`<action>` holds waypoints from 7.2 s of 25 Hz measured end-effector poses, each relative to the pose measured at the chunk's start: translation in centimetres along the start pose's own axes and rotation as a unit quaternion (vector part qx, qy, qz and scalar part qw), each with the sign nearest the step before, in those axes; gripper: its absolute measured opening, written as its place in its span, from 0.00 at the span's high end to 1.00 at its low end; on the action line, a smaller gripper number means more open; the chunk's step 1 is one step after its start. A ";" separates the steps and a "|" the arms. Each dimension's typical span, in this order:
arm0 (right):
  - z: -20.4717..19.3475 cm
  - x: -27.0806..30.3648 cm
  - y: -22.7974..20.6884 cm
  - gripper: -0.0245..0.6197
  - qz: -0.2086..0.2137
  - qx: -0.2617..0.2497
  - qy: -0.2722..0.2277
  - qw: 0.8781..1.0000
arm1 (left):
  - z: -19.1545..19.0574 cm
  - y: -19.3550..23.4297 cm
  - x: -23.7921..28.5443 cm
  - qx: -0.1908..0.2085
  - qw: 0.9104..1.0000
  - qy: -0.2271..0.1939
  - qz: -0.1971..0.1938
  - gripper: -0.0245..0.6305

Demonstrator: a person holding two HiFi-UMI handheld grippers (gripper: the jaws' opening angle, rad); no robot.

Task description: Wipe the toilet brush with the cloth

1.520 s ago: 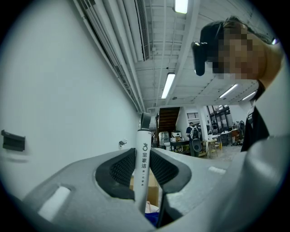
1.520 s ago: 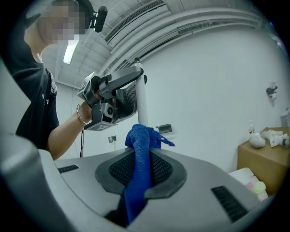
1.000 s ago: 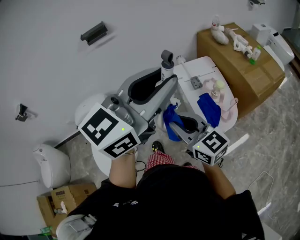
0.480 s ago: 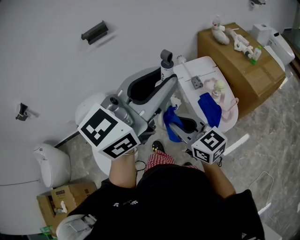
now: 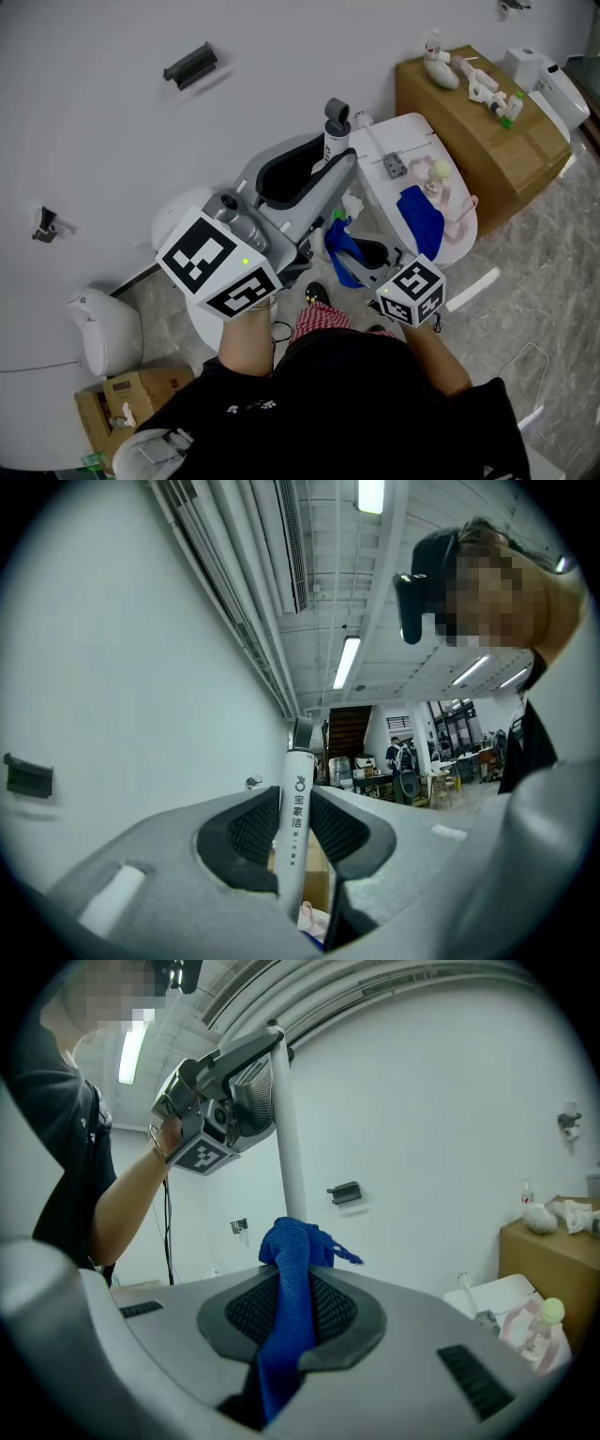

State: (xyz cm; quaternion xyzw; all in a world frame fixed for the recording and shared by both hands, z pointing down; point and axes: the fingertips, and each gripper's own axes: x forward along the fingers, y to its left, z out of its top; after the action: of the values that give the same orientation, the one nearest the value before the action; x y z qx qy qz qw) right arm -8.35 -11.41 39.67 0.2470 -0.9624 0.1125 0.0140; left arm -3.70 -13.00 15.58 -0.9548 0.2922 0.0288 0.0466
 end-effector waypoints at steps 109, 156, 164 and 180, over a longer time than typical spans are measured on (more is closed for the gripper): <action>12.3 -8.5 -2.3 0.86 -0.102 -0.017 -0.186 0.977 | -2.0 1.2 0.5 -0.001 1.000 0.010 0.021 0.81; 16.2 -4.8 2.4 0.86 -0.028 0.020 -0.236 0.971 | -1.3 0.1 0.8 -0.010 1.000 0.007 -0.002 0.81; 15.8 -4.7 2.3 0.86 -0.030 0.021 -0.231 0.972 | -1.1 0.0 0.7 -0.012 1.000 0.005 -0.006 0.81; 14.9 -4.8 2.3 0.86 -0.034 0.034 -0.222 0.974 | -0.6 -0.4 0.5 -0.021 1.000 0.001 -0.014 0.81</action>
State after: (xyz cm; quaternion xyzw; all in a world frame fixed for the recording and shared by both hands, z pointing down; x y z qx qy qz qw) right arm -4.80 -10.50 24.29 0.2985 -0.9281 0.0870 -0.2049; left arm -3.00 -13.00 16.21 -0.9595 0.2784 0.0336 0.0271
